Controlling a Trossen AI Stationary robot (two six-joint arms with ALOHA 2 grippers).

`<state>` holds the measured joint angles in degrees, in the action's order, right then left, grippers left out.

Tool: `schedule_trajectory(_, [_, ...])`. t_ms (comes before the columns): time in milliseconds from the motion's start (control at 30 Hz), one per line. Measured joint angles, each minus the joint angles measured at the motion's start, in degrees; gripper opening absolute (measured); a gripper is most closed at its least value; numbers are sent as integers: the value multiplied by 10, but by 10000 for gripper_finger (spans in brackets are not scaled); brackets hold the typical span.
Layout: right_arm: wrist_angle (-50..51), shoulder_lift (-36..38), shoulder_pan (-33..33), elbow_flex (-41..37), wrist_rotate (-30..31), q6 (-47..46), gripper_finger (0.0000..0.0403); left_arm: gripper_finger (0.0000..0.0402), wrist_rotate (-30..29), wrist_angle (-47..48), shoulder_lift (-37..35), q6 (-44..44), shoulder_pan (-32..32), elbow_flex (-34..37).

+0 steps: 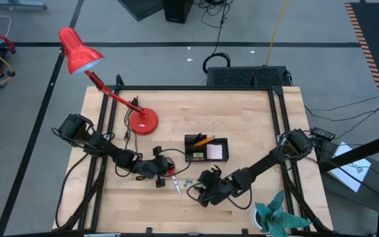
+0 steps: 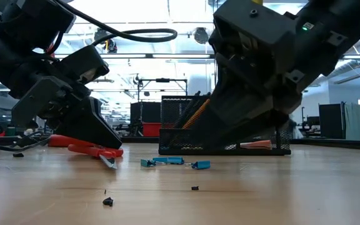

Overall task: Pick and place office supplies into organizer
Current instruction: Put the blue binder clip into the black desk organizer

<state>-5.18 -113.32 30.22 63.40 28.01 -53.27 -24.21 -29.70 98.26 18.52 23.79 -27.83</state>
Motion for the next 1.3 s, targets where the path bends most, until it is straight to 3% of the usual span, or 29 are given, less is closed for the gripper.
schedule_trajectory(800, [-3,-5,10,0,-25,-27,174,47,-1,0,0,-4,2,0])
schedule_trajectory(1033, [-87,-59,10,3,-24,-37,173,47,-3,0,0,-4,2,0])
schedule_trajectory(1300, [-87,-83,8,2,-50,-42,173,47,-3,0,0,-4,2,0])
